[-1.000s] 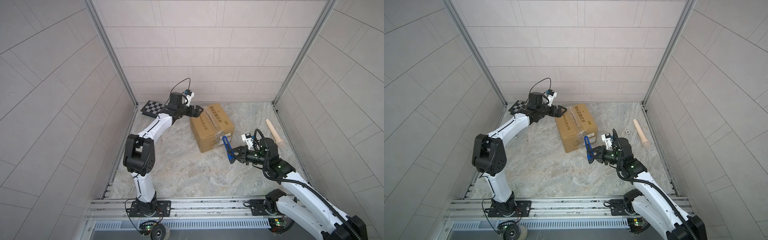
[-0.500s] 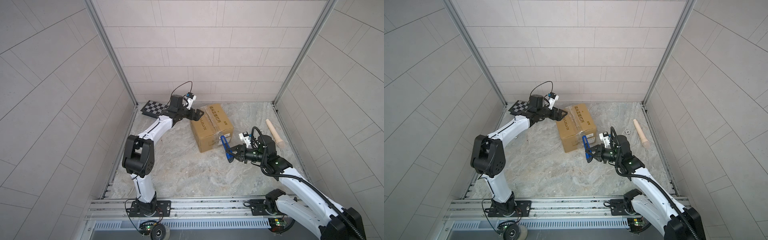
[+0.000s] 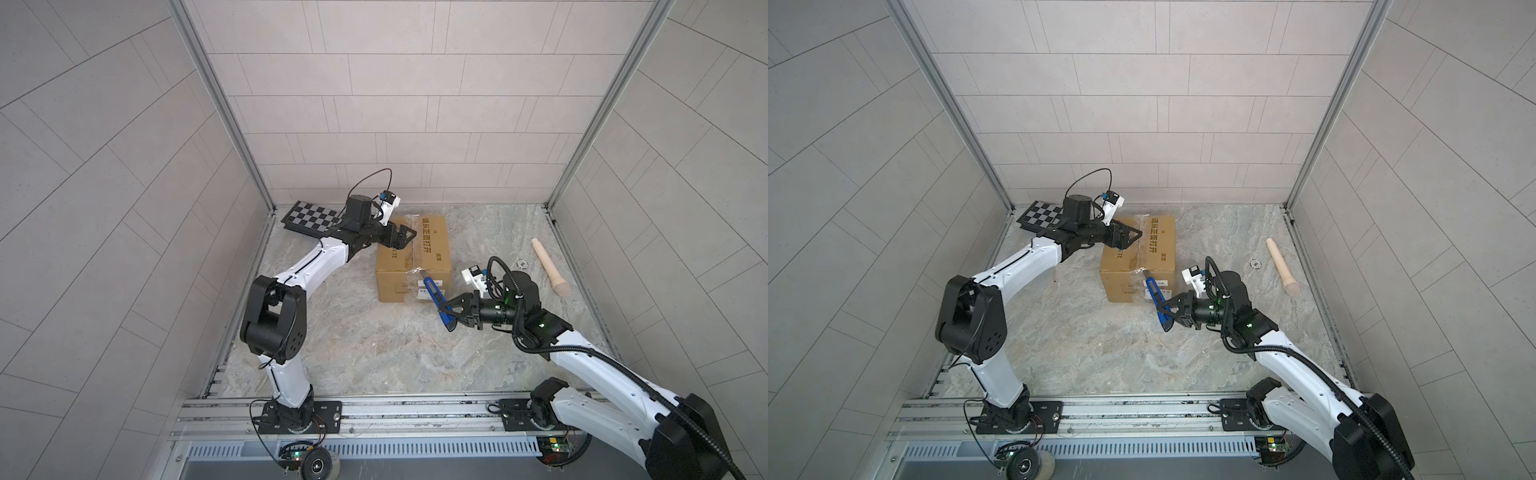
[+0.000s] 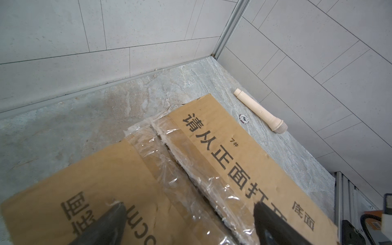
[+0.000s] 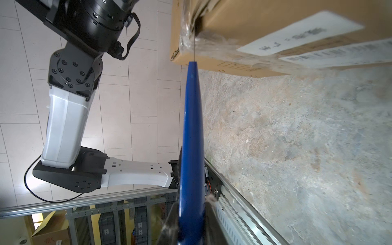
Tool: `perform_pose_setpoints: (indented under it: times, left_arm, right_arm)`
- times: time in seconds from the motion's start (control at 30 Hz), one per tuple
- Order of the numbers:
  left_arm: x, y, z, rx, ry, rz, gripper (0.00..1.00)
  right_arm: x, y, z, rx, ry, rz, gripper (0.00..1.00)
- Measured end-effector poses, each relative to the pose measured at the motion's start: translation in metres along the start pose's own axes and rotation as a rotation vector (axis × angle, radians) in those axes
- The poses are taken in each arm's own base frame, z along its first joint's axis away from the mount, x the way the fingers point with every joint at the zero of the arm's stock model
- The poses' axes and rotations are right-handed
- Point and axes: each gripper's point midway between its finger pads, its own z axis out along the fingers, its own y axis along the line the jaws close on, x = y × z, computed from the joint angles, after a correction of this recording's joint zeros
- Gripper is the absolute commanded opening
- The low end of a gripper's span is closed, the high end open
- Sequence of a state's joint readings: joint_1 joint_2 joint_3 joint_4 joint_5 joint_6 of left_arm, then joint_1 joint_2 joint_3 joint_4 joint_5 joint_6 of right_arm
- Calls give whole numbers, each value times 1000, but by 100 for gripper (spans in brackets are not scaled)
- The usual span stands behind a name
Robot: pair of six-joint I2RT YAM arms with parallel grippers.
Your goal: Unpack the express box
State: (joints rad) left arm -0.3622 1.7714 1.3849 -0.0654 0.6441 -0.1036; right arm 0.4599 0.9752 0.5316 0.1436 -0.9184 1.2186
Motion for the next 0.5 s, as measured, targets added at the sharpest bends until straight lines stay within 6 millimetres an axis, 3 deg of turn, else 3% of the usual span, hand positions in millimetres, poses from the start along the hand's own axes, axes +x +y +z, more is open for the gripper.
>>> perform_pose_setpoints:
  times: [0.2, 0.4, 0.5]
  left_arm:
    - [-2, -7, -19, -38, -38, -98, 100]
    - [-24, -7, -72, -143, -171, -171, 100]
    - [-17, 4, -91, -216, -214, -199, 100]
  right_arm:
    - [-5, -4, 0, 20, -25, -34, 0]
    - [-11, -8, 0, 39, -61, -40, 0]
    - [-13, -6, 0, 33, -71, -44, 0]
